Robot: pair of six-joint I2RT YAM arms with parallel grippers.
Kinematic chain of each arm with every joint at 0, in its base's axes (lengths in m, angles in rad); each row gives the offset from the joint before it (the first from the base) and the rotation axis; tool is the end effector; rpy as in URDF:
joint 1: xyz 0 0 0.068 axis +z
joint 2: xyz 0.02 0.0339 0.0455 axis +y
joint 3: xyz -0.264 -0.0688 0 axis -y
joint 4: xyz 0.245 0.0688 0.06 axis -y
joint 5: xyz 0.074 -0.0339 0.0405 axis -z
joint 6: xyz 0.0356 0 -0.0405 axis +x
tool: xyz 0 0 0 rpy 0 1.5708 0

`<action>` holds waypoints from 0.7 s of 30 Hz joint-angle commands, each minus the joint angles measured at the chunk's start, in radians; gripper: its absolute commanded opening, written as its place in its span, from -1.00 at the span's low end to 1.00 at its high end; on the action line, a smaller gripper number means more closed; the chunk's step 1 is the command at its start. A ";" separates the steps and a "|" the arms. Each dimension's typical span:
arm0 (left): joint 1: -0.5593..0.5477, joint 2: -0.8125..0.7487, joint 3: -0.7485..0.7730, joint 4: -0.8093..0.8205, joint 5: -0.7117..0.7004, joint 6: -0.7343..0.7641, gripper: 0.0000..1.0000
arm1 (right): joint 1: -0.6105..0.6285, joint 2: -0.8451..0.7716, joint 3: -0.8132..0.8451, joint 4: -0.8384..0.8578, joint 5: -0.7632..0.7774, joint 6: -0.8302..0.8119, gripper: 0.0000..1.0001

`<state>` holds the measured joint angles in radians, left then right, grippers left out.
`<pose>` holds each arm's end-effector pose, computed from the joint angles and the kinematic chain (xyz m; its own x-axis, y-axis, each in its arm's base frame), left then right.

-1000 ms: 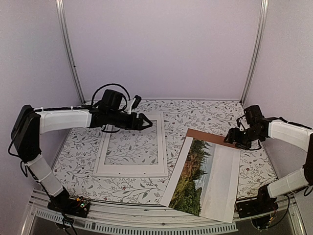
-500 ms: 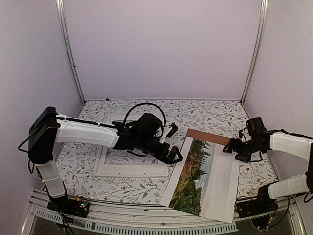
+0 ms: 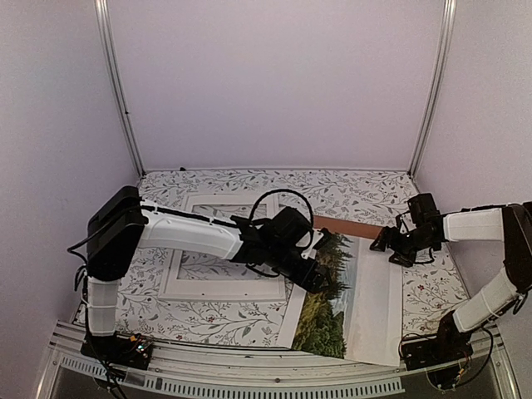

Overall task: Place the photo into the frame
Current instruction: Move the backboard to the center of the board.

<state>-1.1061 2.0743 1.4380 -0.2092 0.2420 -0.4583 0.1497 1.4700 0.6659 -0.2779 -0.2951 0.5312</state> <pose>0.1950 -0.4080 0.1662 -0.7162 0.4703 -0.5156 0.6939 0.5587 -0.4543 0.2529 0.0486 0.1459 -0.8934 0.3554 -0.2748 0.2028 0.8648 0.4593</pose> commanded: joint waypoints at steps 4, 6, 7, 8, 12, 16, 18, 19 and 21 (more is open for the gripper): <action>0.019 0.126 0.120 -0.083 0.019 -0.012 0.81 | -0.038 0.174 0.091 0.070 0.030 -0.027 0.65; 0.036 0.157 0.146 -0.097 0.031 -0.026 0.77 | -0.053 0.209 0.126 0.087 0.029 -0.028 0.64; 0.046 0.169 0.156 -0.099 0.037 -0.032 0.75 | -0.062 0.226 0.145 0.090 0.026 -0.027 0.64; 0.054 0.179 0.162 -0.099 0.043 -0.036 0.74 | -0.069 0.237 0.163 0.094 0.021 -0.027 0.64; 0.090 0.219 0.201 -0.109 0.043 -0.047 0.73 | -0.089 0.308 0.247 0.106 0.000 -0.029 0.63; 0.135 0.269 0.256 -0.123 0.027 -0.046 0.72 | -0.095 0.371 0.330 0.108 -0.042 -0.039 0.64; 0.163 0.290 0.279 -0.117 0.034 -0.047 0.73 | -0.096 0.380 0.360 0.106 -0.050 -0.048 0.63; 0.177 0.296 0.287 -0.113 0.034 -0.046 0.73 | -0.096 0.375 0.373 0.103 -0.050 -0.053 0.64; 0.203 0.296 0.300 -0.103 0.033 -0.039 0.74 | -0.096 0.353 0.393 0.089 -0.028 -0.071 0.65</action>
<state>-0.9695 2.3241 1.7195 -0.2741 0.2939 -0.4984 0.0597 1.8271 1.0164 -0.1650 -0.3374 0.4980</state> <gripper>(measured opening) 0.864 0.819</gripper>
